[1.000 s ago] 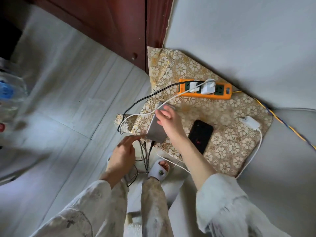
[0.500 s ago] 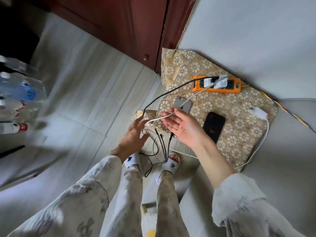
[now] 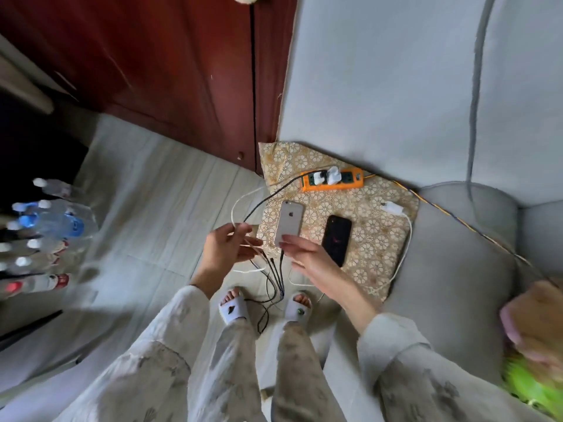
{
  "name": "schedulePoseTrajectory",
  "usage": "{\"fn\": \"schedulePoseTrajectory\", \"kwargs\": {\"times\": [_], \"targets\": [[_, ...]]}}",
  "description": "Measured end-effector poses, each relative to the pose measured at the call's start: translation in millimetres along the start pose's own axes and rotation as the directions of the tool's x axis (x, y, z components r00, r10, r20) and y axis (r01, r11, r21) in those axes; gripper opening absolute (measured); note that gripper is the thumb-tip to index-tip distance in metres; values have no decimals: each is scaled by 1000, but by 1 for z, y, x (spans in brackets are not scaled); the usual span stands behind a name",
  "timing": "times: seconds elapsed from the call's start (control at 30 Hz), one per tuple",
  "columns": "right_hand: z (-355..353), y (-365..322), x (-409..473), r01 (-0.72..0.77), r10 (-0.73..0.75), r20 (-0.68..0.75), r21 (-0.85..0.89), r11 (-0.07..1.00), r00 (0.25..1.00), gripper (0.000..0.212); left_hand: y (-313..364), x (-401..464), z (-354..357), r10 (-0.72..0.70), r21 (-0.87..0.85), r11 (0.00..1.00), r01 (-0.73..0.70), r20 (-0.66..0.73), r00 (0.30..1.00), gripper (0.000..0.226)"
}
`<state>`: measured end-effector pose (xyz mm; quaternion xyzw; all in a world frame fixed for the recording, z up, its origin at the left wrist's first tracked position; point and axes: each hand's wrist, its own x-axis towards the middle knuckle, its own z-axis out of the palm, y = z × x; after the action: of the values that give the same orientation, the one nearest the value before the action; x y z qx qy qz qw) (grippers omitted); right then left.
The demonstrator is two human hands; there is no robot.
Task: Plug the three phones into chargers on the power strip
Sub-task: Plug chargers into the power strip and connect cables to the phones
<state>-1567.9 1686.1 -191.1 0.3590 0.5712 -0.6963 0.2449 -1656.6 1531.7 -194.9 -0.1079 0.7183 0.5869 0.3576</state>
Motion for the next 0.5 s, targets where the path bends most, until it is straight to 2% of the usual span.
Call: {"fn": "schedulePoseTrajectory", "kwargs": {"times": [0.1, 0.27, 0.4, 0.5], "targets": [[5, -1, -25, 76, -68, 58, -140, 987, 996, 46, 44, -15, 12, -19, -155, 987, 30, 72, 997, 23], [-8, -16, -58, 193, -218, -26, -373, 907, 976, 25, 88, -32, 31, -4, -367, 928, 66, 169, 986, 27], [-36, -21, -86, 164, -241, -129, -434, 886, 962, 17, 109, -43, 37, 6, -547, 830, 114, 212, 977, 38], [-57, -35, -109, 242, -311, -180, -326, 914, 933, 13, 123, -48, 40, 7, -483, 865, 136, 283, 959, 40]]}}
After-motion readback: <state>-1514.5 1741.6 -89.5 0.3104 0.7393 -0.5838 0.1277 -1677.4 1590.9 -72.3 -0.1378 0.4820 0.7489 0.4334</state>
